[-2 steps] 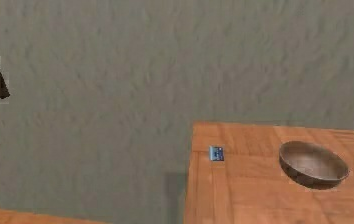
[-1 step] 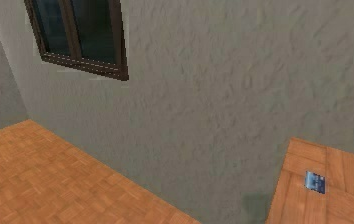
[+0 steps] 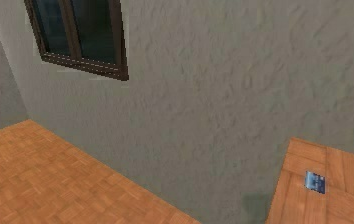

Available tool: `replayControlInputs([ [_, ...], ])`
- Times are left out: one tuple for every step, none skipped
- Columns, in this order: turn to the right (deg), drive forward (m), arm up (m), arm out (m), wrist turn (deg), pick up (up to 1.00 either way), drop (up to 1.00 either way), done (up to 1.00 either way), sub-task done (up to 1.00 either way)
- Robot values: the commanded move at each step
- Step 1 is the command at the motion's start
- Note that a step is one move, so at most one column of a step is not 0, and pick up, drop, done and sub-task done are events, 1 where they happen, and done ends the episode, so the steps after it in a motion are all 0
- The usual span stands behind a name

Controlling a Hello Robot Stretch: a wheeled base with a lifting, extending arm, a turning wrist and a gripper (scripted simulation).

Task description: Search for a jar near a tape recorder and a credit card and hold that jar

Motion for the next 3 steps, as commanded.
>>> replayControlInputs([
  [0.0,0.00,0.38,0.00,0.0,0.00,0.00,0.00,0.00],
  [0.0,0.00,0.00,0.28,0.0,0.00,0.00,0.00,0.00],
  [0.0,0.00,0.00,0.00,45.0,0.00,0.00,0.00,0.00],
])
